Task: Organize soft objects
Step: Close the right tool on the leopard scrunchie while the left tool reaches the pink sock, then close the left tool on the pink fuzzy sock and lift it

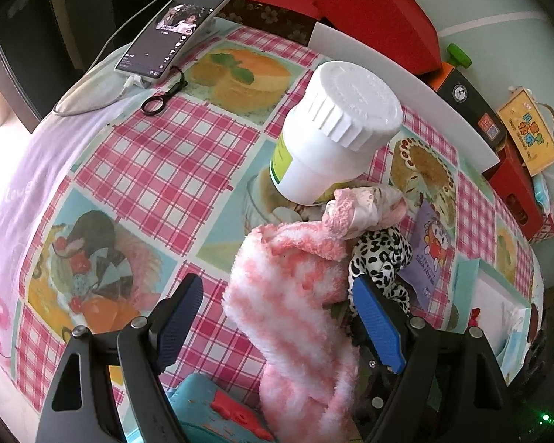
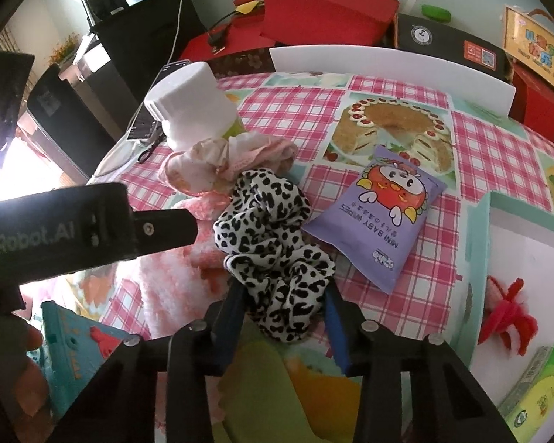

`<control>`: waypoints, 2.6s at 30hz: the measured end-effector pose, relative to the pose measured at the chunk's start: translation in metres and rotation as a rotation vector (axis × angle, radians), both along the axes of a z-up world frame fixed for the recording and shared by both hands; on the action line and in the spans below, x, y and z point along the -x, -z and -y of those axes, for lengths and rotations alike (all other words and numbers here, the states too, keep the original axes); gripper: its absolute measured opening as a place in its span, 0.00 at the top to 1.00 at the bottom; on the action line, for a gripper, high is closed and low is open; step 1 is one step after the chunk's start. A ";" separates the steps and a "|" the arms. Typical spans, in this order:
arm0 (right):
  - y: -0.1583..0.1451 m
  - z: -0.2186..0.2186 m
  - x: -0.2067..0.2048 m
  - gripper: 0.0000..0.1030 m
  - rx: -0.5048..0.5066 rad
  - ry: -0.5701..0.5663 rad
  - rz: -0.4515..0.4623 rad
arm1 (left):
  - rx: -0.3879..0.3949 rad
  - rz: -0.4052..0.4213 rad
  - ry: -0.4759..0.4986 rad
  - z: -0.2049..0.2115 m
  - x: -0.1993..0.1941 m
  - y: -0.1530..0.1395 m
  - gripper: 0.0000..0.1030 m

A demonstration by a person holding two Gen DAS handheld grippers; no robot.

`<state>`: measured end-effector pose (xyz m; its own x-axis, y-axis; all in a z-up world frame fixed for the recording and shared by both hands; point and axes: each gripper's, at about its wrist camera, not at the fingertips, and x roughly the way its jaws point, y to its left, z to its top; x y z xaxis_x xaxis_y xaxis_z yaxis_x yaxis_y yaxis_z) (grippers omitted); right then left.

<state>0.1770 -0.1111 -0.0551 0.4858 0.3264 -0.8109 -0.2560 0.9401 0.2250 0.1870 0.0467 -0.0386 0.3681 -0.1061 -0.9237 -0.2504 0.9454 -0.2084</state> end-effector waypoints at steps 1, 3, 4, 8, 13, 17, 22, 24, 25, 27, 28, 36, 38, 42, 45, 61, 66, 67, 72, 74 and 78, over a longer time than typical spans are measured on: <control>-0.001 0.001 0.001 0.62 -0.001 0.000 -0.001 | -0.002 -0.002 0.003 0.000 0.000 0.000 0.18; -0.001 0.000 0.001 0.64 0.000 -0.001 -0.002 | -0.006 -0.005 0.009 0.001 -0.001 0.001 0.18; -0.001 0.000 0.002 0.65 0.000 -0.002 -0.003 | -0.010 -0.006 0.012 0.002 -0.001 0.001 0.18; -0.002 0.003 0.007 0.70 -0.006 -0.006 -0.009 | -0.019 -0.005 0.023 0.005 -0.002 0.000 0.18; -0.005 0.010 0.015 0.74 -0.024 0.000 -0.011 | -0.029 -0.007 0.034 0.008 -0.003 0.002 0.18; -0.008 0.015 0.021 0.76 -0.028 0.009 -0.008 | -0.036 -0.010 0.046 0.011 -0.003 0.003 0.18; -0.016 0.025 0.028 0.76 -0.034 0.027 0.016 | -0.066 -0.017 0.072 0.018 -0.002 0.003 0.18; -0.020 0.028 0.030 0.76 -0.032 0.033 0.026 | -0.089 -0.016 0.089 0.023 -0.001 0.001 0.18; -0.023 0.030 0.032 0.76 -0.033 0.038 0.037 | -0.100 -0.017 0.102 0.026 -0.001 0.001 0.18; -0.026 0.034 0.035 0.76 -0.036 0.040 0.049 | -0.119 -0.021 0.130 0.032 0.000 0.001 0.19; -0.028 0.036 0.036 0.76 -0.036 0.042 0.053 | -0.126 -0.025 0.138 0.034 0.000 0.002 0.20; -0.037 0.050 0.039 0.76 -0.059 0.069 0.078 | -0.227 -0.078 0.199 0.051 0.000 0.013 0.41; -0.036 0.051 0.038 0.76 -0.064 0.074 0.076 | -0.237 -0.081 0.211 0.055 0.000 0.014 0.45; -0.036 0.054 0.038 0.76 -0.073 0.079 0.072 | -0.262 -0.089 0.230 0.063 0.001 0.018 0.55; -0.036 0.056 0.038 0.76 -0.078 0.084 0.071 | -0.290 -0.092 0.237 0.068 0.000 0.021 0.61; -0.035 0.065 0.037 0.76 -0.079 0.115 0.058 | -0.288 -0.039 0.262 0.075 0.003 0.011 0.85; -0.035 0.064 0.037 0.76 -0.078 0.117 0.057 | -0.277 -0.019 0.255 0.074 0.004 0.004 0.86; -0.035 0.064 0.037 0.76 -0.077 0.118 0.058 | -0.273 -0.012 0.252 0.072 0.004 0.002 0.86; -0.036 0.064 0.038 0.76 -0.076 0.121 0.063 | -0.259 0.019 0.242 0.069 0.008 -0.008 0.86; -0.036 0.064 0.039 0.76 -0.077 0.122 0.066 | -0.256 0.034 0.239 0.068 0.010 -0.013 0.86; -0.038 0.065 0.041 0.76 -0.076 0.125 0.076 | -0.248 0.071 0.231 0.065 0.013 -0.025 0.86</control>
<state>0.1356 -0.1757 -0.0173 0.5851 0.3187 -0.7457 -0.1574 0.9467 0.2811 0.1736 -0.0179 -0.0134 0.4252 0.0305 -0.9046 -0.0165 0.9995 0.0259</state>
